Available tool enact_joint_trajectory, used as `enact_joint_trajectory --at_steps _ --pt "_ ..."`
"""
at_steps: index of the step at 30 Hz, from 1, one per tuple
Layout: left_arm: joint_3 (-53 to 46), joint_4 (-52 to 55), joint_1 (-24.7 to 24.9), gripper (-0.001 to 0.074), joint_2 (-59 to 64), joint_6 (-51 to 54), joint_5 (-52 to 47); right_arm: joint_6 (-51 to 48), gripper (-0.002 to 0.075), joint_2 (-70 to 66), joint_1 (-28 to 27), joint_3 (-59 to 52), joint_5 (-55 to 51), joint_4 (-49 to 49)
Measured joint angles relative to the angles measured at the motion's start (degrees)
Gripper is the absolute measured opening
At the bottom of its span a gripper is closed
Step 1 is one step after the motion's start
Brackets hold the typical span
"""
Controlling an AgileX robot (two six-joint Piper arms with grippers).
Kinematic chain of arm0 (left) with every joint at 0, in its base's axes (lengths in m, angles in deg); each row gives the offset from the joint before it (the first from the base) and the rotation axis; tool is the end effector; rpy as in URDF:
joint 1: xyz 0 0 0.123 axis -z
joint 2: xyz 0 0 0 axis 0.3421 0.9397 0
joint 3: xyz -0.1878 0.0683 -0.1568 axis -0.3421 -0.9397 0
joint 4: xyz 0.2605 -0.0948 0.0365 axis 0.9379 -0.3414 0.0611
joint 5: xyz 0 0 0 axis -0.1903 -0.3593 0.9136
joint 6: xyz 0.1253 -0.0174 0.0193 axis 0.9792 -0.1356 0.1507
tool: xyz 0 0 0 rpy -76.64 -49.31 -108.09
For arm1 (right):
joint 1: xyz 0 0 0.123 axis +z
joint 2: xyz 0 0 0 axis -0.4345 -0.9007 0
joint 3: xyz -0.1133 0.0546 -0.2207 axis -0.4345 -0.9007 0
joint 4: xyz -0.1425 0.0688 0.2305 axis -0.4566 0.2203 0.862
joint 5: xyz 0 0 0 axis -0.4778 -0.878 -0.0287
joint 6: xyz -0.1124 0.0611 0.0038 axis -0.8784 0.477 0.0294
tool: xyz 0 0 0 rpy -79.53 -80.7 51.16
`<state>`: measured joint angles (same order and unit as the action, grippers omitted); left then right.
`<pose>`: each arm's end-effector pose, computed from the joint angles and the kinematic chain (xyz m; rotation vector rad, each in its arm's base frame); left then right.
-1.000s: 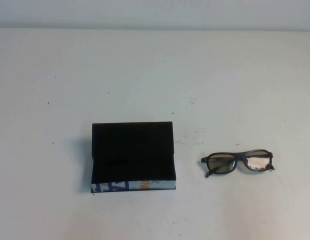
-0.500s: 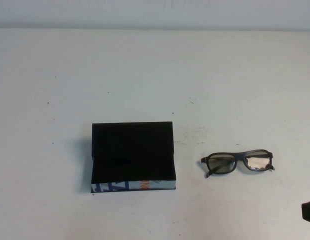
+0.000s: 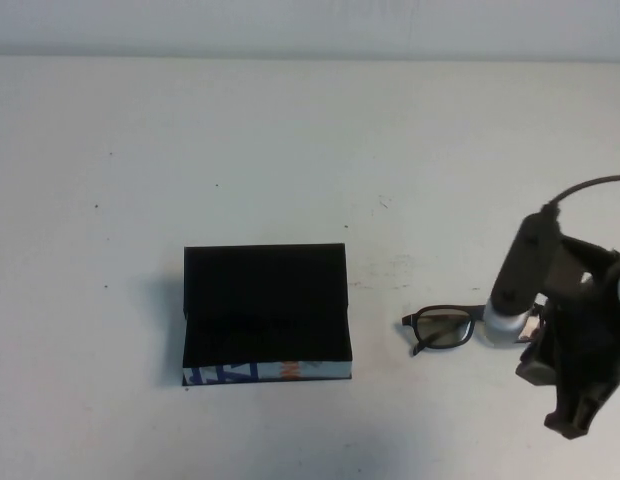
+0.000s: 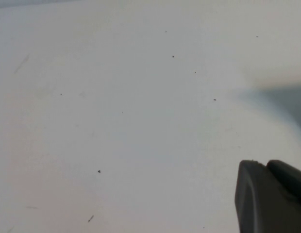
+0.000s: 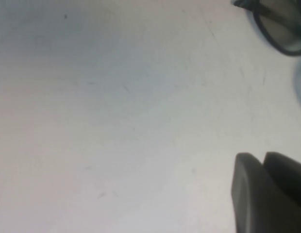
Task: Return glasses to glasses case
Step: Pick up the glasses from the table
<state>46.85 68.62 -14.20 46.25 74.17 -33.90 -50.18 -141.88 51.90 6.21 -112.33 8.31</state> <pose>0.1473 -0.0132 0.1616 0.1464 1.8560 -0.0101 0.2487 0.1324 0.2003 -1.4589 2.3655 0.0545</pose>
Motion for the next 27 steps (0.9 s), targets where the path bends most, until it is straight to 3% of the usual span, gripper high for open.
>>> enact_joint_trajectory --at_steps 7,14,27 --pt "0.0 0.0 0.0 -0.0001 0.0 0.0 0.0 -24.1 0.021 -11.7 0.1 5.9 1.7 -1.8" --pt "0.0 0.0 0.0 -0.0001 0.0 0.0 0.0 -31.1 0.0357 -21.0 -2.2 11.5 5.0 -4.2" --pt "0.0 0.0 0.0 -0.0001 0.0 0.0 0.0 -32.0 0.0384 -29.5 -3.3 17.2 5.3 -5.8"
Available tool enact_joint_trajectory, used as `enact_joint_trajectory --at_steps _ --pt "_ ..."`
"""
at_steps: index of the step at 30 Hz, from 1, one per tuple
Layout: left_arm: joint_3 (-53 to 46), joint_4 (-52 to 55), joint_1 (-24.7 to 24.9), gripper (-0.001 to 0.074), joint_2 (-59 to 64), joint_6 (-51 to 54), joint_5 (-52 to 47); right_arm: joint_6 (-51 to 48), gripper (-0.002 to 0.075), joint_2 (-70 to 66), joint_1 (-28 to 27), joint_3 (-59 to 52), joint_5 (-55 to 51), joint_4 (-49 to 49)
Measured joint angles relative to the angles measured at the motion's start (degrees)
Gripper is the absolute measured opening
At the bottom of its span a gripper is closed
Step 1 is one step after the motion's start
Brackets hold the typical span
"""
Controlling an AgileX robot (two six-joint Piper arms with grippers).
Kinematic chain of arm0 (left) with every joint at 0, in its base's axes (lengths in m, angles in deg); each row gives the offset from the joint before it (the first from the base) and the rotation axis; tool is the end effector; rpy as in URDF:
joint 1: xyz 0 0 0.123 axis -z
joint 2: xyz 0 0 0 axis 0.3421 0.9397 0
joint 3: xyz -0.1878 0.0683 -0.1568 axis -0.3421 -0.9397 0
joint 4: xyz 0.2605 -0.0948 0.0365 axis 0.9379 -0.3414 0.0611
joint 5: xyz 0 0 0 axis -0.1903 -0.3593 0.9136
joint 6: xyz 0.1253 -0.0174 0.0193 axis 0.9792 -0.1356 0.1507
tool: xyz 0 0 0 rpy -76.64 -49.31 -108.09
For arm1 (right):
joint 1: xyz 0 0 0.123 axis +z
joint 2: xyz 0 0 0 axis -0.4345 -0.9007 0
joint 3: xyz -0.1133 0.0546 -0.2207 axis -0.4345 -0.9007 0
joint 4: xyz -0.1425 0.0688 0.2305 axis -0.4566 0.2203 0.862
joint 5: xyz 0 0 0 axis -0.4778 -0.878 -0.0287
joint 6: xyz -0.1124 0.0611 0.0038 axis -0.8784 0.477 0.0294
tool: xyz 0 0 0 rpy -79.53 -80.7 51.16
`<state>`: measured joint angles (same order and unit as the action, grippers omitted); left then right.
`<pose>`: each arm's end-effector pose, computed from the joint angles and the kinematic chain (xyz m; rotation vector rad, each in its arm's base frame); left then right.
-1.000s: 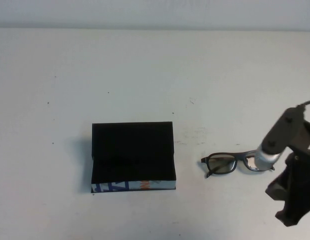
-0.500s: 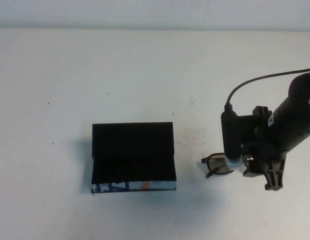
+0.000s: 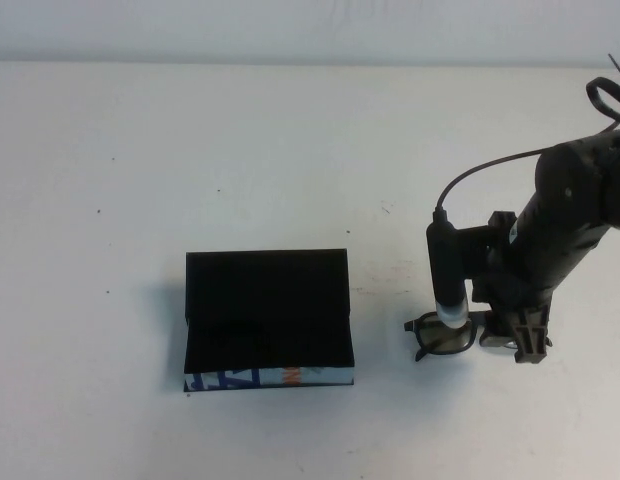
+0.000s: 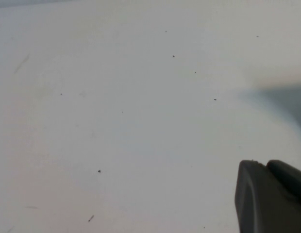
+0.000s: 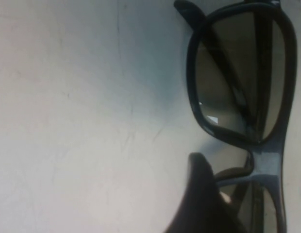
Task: Return glasses to glasses case
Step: Pick up the glasses from the table
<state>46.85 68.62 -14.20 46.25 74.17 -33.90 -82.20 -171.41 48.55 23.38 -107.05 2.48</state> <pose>0.1473 -0.0132 0.1616 0.1464 1.8560 -0.0101 0.3481 0.1449 0.1237 -2.1548 1.9869 -0.1553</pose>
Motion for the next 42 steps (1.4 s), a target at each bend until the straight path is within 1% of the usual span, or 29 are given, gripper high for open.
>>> enact_joint_trajectory --at_steps 13,16,18,25,27,32,34,36,42 --pt "0.0 0.0 0.0 -0.0001 0.0 0.0 0.0 -1.3 0.0379 -2.8 -0.4 0.0 1.4 -0.2" --pt "0.0 0.0 0.0 -0.0001 0.0 0.0 0.0 -1.3 0.0363 -3.1 -0.4 0.0 1.6 -0.2" --pt "0.0 0.0 0.0 -0.0001 0.0 0.0 0.0 -1.4 0.0342 -3.3 -0.4 0.0 1.6 -0.2" --pt "0.0 0.0 0.0 -0.0001 0.0 0.0 0.0 -1.4 0.0231 -3.3 -0.5 0.0 0.4 -0.2" --pt "0.0 0.0 0.0 -0.0001 0.0 0.0 0.0 -1.4 0.0194 -3.3 -0.5 0.0 -0.5 -0.3" --pt "0.0 0.0 0.0 -0.0001 0.0 0.0 0.0 -1.4 0.0064 -2.8 -0.5 0.3 -2.7 -0.5" --pt "0.0 0.0 0.0 -0.0001 0.0 0.0 0.0 -1.4 0.0031 -2.2 -0.5 0.3 -3.4 -0.6" --pt "0.0 0.0 0.0 -0.0001 0.0 0.0 0.0 -1.4 0.0012 -1.9 -0.5 0.3 -3.8 -0.7" --pt "0.0 0.0 0.0 -0.0001 0.0 0.0 0.0 -1.4 0.0008 1.5 -0.1 0.3 -7.7 -0.8"
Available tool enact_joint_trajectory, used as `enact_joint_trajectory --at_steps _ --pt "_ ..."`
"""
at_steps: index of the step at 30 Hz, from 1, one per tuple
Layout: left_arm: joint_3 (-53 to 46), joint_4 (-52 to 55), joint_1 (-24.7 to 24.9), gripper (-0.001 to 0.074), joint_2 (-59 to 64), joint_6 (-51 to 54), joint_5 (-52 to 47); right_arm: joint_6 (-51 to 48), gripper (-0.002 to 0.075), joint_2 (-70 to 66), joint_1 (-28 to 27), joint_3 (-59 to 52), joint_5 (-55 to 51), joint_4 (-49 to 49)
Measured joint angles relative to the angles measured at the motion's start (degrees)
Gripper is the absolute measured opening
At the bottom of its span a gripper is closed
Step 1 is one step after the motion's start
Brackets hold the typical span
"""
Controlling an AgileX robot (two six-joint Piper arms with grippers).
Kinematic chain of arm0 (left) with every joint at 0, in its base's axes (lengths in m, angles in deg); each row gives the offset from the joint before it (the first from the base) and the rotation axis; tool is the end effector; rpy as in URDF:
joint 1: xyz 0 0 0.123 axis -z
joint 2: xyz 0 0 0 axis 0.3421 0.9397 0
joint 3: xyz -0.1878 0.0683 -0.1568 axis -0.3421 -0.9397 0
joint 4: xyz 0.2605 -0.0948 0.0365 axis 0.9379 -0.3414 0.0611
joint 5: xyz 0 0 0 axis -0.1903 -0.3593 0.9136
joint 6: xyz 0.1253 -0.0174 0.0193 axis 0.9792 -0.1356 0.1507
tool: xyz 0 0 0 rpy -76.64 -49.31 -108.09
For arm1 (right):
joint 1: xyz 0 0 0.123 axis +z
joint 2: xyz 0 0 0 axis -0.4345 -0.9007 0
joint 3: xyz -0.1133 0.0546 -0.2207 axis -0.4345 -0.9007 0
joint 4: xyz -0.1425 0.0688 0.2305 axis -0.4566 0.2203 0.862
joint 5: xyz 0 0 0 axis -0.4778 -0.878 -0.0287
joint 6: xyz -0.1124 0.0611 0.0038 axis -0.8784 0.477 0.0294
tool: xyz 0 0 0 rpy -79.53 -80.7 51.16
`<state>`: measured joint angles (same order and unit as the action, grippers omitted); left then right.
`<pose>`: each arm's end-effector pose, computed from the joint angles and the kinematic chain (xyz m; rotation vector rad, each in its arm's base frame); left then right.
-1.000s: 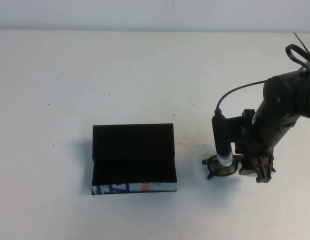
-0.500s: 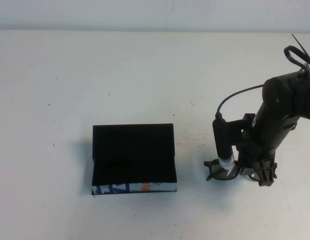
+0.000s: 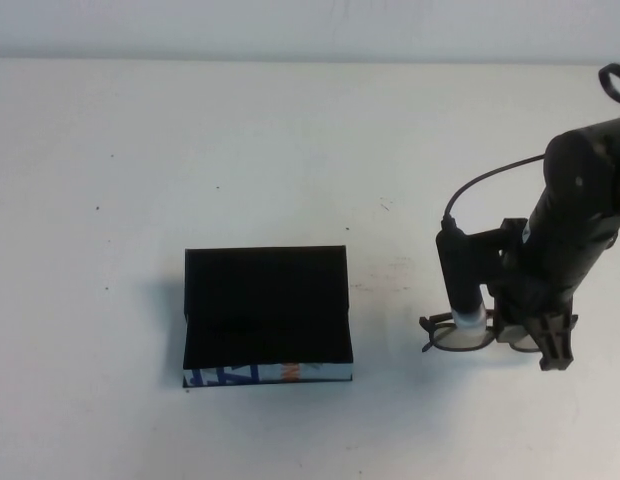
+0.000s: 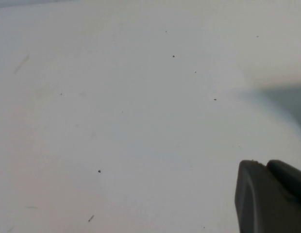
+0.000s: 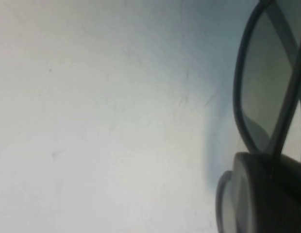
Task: Return glasses to glasses case
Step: Pick up the glasses from the table, then place the glasses in the glasses case
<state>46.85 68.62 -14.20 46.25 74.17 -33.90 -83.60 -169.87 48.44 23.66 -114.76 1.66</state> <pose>0.1473 -0.0132 0.1616 0.1464 1.8560 -0.0101 0.3343 0.1366 0.1319 -2.2588 2.0239 -0.1161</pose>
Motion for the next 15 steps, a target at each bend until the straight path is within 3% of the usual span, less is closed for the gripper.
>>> enact_joint_trajectory --at_steps 8,15 --pt "0.0 0.0 0.0 -0.0001 0.0 0.0 0.0 2.2 0.0007 7.0 8.2 4.5 -6.6 1.6" --pt "0.0 0.0 0.0 -0.0001 0.0 0.0 0.0 3.5 0.0007 -2.0 17.0 19.0 -12.5 5.2"
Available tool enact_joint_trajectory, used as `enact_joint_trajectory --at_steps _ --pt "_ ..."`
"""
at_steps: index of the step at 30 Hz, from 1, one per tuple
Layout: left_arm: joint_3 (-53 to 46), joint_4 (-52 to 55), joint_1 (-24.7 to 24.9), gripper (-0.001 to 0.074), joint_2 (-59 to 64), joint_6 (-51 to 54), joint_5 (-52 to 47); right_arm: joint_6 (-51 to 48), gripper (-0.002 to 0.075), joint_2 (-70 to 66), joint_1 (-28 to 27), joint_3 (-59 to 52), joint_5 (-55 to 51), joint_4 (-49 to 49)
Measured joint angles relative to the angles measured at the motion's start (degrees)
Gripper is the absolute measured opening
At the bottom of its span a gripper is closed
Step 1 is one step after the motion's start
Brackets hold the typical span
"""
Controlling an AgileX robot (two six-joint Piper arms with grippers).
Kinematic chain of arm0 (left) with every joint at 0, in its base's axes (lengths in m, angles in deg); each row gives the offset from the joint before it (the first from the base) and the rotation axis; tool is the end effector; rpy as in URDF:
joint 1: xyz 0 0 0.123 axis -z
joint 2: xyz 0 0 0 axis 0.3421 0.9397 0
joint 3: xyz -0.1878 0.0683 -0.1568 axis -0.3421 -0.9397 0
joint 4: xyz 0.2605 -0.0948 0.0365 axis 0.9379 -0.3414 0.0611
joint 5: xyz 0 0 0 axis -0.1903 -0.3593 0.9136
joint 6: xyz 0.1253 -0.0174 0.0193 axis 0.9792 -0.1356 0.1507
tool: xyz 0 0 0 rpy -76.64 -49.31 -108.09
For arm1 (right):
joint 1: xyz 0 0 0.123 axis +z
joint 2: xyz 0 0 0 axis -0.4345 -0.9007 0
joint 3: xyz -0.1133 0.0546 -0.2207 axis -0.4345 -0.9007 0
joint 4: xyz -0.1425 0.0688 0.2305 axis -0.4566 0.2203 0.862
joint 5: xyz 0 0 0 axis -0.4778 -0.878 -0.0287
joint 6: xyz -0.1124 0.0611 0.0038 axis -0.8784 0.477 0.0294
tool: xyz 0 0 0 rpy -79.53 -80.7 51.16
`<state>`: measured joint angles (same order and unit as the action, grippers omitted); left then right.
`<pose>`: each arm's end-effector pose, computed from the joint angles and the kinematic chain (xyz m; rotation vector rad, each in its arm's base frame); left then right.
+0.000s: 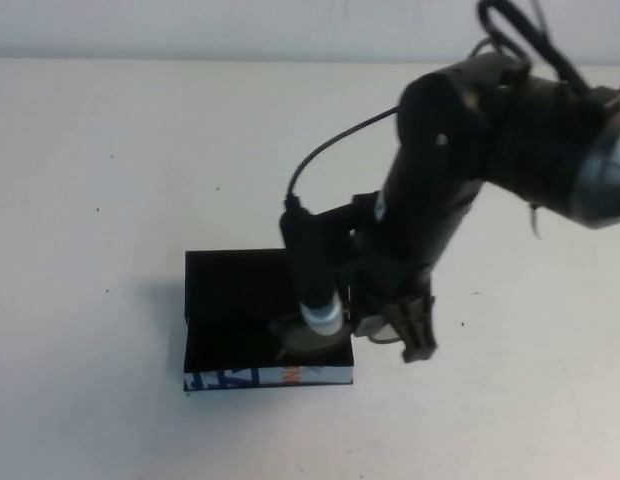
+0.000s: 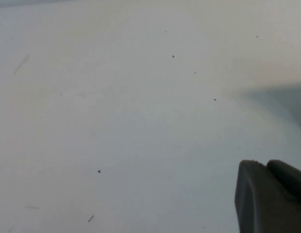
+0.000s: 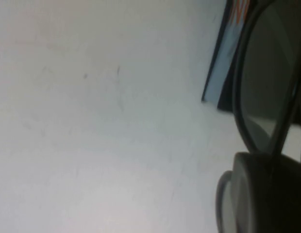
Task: Return glasses to glasses case
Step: Place the glasses in the glasses case
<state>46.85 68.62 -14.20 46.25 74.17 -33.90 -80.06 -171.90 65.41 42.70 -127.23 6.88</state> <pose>0.1473 -0.0132 0.1616 0.1464 1.8560 -0.0101 0.3019 0.2602 0.2112 -2.3662 1.7192 0.0091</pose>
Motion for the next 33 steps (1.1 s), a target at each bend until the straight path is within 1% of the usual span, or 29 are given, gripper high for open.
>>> enact_joint_trajectory --at_steps 6,12,23,33 --pt "0.0 0.0 0.0 -0.0001 0.0 0.0 0.0 0.4 0.0007 -10.5 3.5 11.1 -0.3 1.4" --pt "0.0 0.0 0.0 -0.0001 0.0 0.0 0.0 1.7 0.0007 -17.0 4.3 17.7 -0.5 2.7" --pt "0.0 0.0 0.0 -0.0001 0.0 0.0 0.0 2.2 0.0006 -21.5 4.4 19.1 -0.5 3.9" --pt "0.0 0.0 0.0 -0.0001 0.0 0.0 0.0 3.3 0.0006 -21.9 3.9 19.2 -0.5 4.1"
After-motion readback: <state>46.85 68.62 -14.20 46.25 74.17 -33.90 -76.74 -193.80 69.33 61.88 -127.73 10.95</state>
